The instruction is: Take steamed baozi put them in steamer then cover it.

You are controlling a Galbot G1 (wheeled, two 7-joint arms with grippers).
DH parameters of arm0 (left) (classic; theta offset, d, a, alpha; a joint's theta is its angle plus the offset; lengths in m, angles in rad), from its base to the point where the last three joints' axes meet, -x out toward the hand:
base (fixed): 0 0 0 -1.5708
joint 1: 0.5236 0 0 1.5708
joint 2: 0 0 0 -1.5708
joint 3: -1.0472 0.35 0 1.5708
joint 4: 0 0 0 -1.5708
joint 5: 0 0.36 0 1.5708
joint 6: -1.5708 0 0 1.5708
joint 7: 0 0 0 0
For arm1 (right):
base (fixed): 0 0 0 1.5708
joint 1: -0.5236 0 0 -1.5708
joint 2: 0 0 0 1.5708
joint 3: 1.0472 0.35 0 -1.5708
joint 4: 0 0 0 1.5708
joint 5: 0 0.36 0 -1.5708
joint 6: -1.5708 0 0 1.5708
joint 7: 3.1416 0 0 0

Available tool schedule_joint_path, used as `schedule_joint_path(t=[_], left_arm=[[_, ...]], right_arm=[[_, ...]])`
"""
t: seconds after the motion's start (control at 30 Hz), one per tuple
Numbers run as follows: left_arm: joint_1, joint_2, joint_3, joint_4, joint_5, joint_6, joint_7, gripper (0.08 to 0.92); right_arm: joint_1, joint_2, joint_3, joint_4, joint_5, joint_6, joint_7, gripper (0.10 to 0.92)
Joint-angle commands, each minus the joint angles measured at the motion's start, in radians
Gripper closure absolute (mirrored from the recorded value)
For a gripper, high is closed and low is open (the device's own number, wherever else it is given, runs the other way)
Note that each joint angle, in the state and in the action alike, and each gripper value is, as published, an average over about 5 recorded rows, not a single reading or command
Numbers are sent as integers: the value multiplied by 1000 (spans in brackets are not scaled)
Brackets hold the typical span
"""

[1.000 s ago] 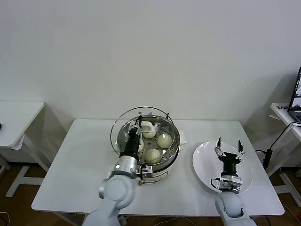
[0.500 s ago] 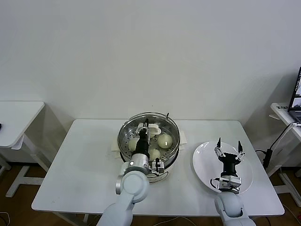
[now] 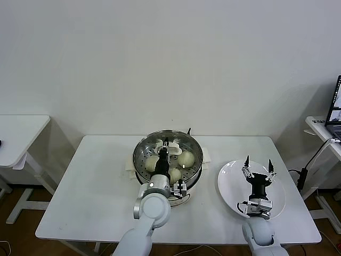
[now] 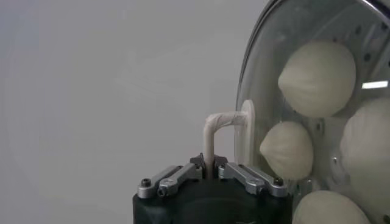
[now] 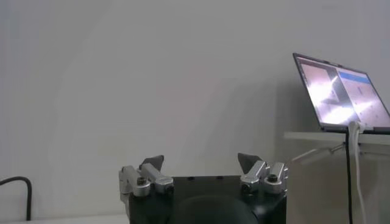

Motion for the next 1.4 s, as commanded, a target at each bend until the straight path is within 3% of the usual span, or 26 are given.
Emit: schedule_joint_path(t=[0.03, 0.17, 0.4, 0.7, 0.8, 0.9, 1.03, 1.1, 1.23, 1.4], left_arm=[[16, -7, 0, -15, 19, -12, 24, 807], [27, 1, 8, -53, 14, -13, 27, 747], [76, 44, 40, -179, -38, -4, 37, 546], [204, 190, 59, -444, -196, 11, 65, 288], [227, 228, -2, -527, -376, 16, 22, 214], [212, 247, -121, -575, -677, 29, -98, 183], [168, 264, -345, -500, -1100, 10, -270, 178], [154, 277, -442, -409, -1274, -37, -307, 177], [140, 301, -586, -196, -1593, -142, -269, 177], [126, 309, -653, 5, -1718, -234, -215, 177]], right_arm=[[-1, 0, 1, -3, 0, 1, -1, 203], [-3, -1, 1, -3, 0, 2, -1, 203], [-1, -1, 0, -4, 0, 2, -2, 203], [8, 1, -6, -4, -2, 1, -1, 203], [5, 0, -7, -3, -3, 1, -10, 203], [-10, -8, -11, 6, 17, -7, -45, 203], [-43, -27, -36, 43, 88, -62, -96, 203], [-57, -36, -50, 61, 125, -99, -107, 203], [-73, -50, -69, 79, 156, -147, -117, 203], [-92, -63, -73, 110, 186, -199, -151, 203]])
